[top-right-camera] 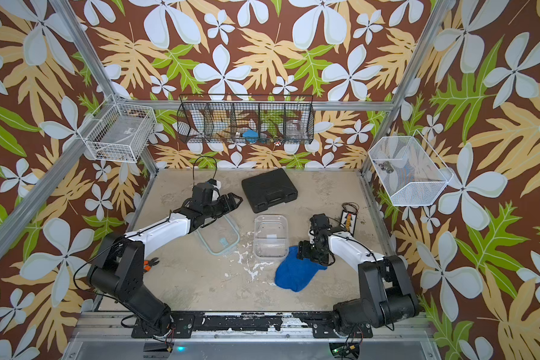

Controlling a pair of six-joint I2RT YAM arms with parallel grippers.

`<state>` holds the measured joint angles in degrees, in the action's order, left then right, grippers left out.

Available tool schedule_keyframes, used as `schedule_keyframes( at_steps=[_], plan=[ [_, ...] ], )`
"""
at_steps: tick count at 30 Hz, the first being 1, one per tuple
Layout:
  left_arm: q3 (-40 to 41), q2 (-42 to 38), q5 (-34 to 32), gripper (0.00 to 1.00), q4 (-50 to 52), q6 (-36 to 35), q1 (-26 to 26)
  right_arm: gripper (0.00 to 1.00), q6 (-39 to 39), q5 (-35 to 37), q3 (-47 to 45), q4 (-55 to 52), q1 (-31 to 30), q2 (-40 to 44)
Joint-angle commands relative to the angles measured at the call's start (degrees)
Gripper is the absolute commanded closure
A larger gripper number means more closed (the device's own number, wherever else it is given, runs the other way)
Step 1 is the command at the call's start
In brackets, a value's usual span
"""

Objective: Wipe the insides of the lunch boxes
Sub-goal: Pick up the cleaning item at the center of the board.

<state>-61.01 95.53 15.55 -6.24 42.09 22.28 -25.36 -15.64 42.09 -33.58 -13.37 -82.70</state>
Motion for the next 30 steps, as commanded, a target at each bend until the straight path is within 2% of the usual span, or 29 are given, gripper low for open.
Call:
schedule_keyframes(
  at_steps=[1, 3, 5, 7, 10, 14, 19, 23, 25, 30],
  plan=[
    [-1.6, 1.5, 1.1, 0.19, 0.0, -0.6, 1.2, 0.22, 1.4, 1.6, -1.1, -0.6, -1.2, -1.5],
    [-2.3, 2.6, 1.0, 0.19, 0.0, -0.4, 2.0, 0.23, 1.9, 2.6, -1.8, -0.3, -1.3, -2.8],
    [-2.7, 3.7, 1.4, 0.20, 0.0, -0.2, 2.4, 0.28, 1.8, 1.9, -1.6, 0.1, -1.3, -4.9],
    [-3.0, 4.6, 1.8, 0.20, 0.1, 0.1, 2.5, 0.42, 1.4, 1.3, -1.4, 0.5, -1.3, -6.5],
    [-3.9, 5.7, 1.9, 0.20, 0.3, 0.1, 2.5, 0.78, 1.6, 4.0, -1.4, 0.9, -1.3, -7.1],
    [-5.8, 7.1, 1.8, 0.20, 0.9, -0.1, 2.5, 1.00, 4.7, 9.9, 3.2, -2.4, -0.7, -4.7],
    [-8.9, 9.1, 2.3, 0.21, 2.8, -1.2, 3.2, 1.00, 5.7, 7.4, 15.1, -2.6, 0.8, 0.5],
    [-9.3, 8.6, 2.2, 0.22, 5.4, -2.6, 4.3, 1.00, 5.7, -2.4, 25.3, -1.2, 0.5, 1.0],
    [-8.9, 8.1, 1.9, 0.23, 6.6, -3.3, 4.8, 1.00, 4.9, -7.3, 27.2, 1.7, -0.6, 1.4],
    [-7.5, 7.7, 1.9, 0.27, 8.3, -3.8, 6.1, 1.00, 5.8, -12.5, 28.2, 3.0, -6.0, 1.7]
  ],
)
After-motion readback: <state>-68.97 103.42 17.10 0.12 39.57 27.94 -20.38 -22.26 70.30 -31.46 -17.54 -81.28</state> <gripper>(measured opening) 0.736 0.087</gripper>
